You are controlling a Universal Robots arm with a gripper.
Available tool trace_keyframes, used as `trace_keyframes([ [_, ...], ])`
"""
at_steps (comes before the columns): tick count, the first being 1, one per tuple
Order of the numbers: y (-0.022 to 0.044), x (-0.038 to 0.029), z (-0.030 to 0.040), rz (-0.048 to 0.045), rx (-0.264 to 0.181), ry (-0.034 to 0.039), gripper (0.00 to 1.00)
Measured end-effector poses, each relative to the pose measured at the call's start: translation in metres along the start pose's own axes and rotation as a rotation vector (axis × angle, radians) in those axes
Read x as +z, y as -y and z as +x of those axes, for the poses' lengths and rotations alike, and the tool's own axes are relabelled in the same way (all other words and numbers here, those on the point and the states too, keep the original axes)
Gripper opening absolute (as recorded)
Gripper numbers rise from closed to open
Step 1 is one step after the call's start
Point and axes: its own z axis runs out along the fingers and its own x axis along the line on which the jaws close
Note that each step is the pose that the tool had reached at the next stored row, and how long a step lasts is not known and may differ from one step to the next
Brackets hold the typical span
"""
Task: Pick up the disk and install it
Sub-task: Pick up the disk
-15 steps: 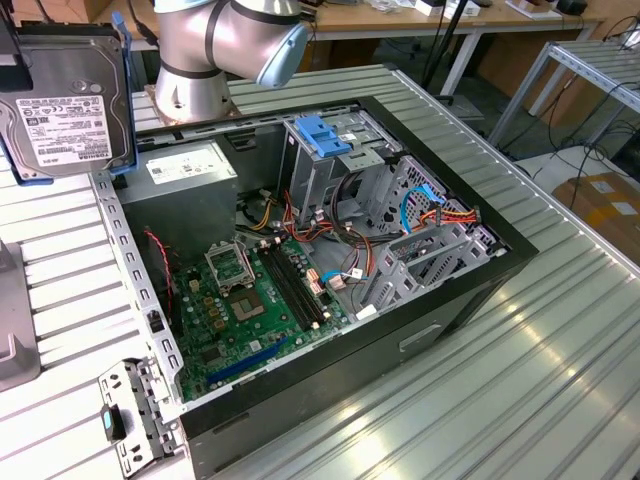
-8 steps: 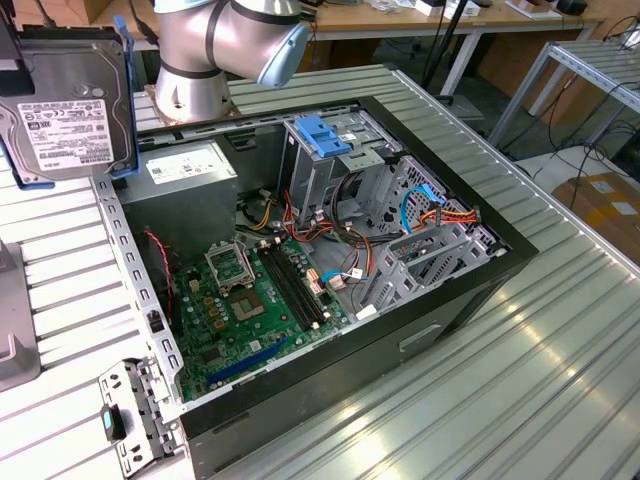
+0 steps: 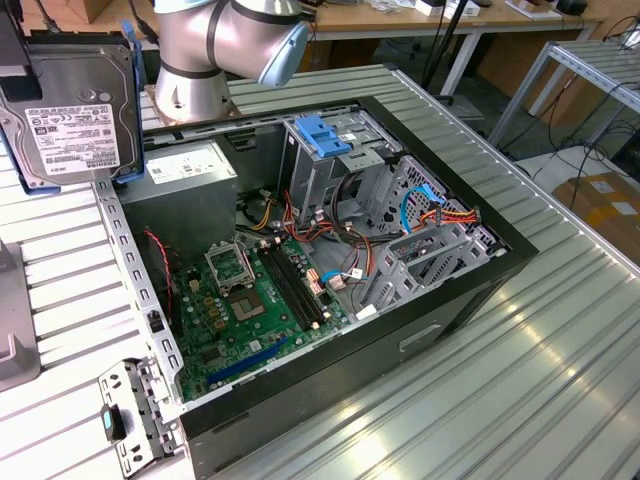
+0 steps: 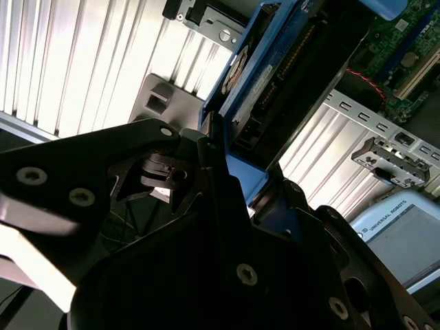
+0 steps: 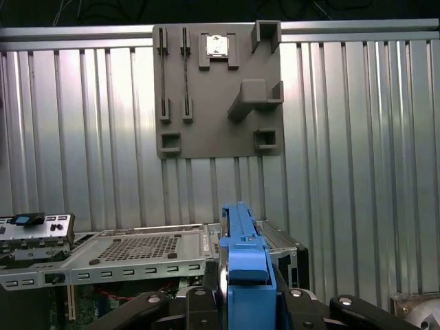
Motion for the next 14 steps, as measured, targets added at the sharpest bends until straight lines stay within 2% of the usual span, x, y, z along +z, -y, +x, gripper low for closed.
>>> trace_keyframes([
  [14,0.0073,0.0003,0.0055,0.0001,0.0,0.0001,0.37],
])
